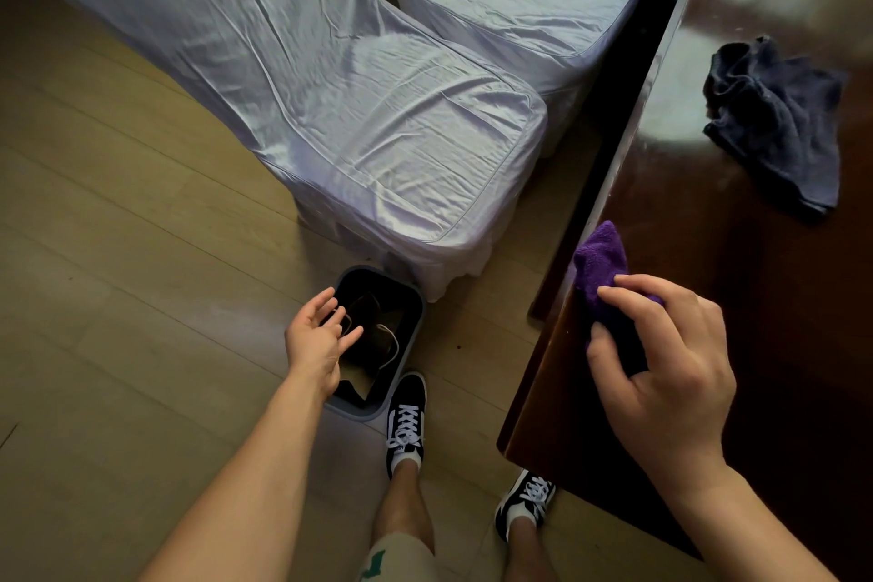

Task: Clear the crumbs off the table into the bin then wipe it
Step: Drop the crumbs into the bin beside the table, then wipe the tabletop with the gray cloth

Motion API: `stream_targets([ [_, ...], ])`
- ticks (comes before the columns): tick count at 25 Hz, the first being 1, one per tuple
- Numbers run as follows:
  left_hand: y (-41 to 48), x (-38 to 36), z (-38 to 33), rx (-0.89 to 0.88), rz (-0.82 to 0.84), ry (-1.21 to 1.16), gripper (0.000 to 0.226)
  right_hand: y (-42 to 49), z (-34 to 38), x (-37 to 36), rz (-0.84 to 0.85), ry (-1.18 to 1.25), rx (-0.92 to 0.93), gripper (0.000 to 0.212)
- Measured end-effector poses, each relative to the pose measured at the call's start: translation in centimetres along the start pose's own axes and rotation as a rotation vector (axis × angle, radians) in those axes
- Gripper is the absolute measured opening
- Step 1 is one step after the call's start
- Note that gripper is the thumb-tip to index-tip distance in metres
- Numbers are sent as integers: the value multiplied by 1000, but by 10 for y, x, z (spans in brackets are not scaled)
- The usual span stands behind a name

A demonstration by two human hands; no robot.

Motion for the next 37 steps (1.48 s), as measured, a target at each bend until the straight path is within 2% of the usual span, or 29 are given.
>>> stream_targets([
  [4,-3,0,-4,10,-37,6,51,1,0,-1,-7,15,3,28],
  [7,-9,3,-7,100,-4,-195,39,1,-1,-1,-1,13,2,28],
  [10,-23,1,-23,198,91,-409,44,3,0,2,20,31,2,27],
  [12,-36,-10,-38,185,188,-409,46,8,-1,8,52,75,13,25],
  [17,-81,-68,-82,-16,355,-69,31,26,-4,39,97,164,-68,33],
  [21,-133,-140,-115,-285,523,207,24,41,-34,79,26,236,-277,33],
  [23,-161,-182,-126,-496,608,363,28,47,-58,98,-17,249,-388,32],
  [25,-186,-222,-130,-793,670,595,30,57,-83,114,-49,218,-449,32],
  [27,-207,-262,-122,-1014,724,815,42,71,-110,127,-104,202,-487,32],
  [32,-228,-334,-89,-1246,669,1358,58,138,-158,138,-204,155,-501,31],
  [35,-226,-339,-78,-1347,574,1456,61,185,-175,125,-200,105,-458,27],
  [37,-224,-338,-77,-1379,562,1457,59,209,-183,113,-111,92,-484,26],
])
Point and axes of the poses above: each hand's wrist, its own y-axis towards the middle knuckle, its own x-axis out of the back of the hand, z = x × y, the point moved 2 cm from there along y, towards the middle knuckle, and after that the axes turned 7 degrees about -x, right-handed, at the moved point
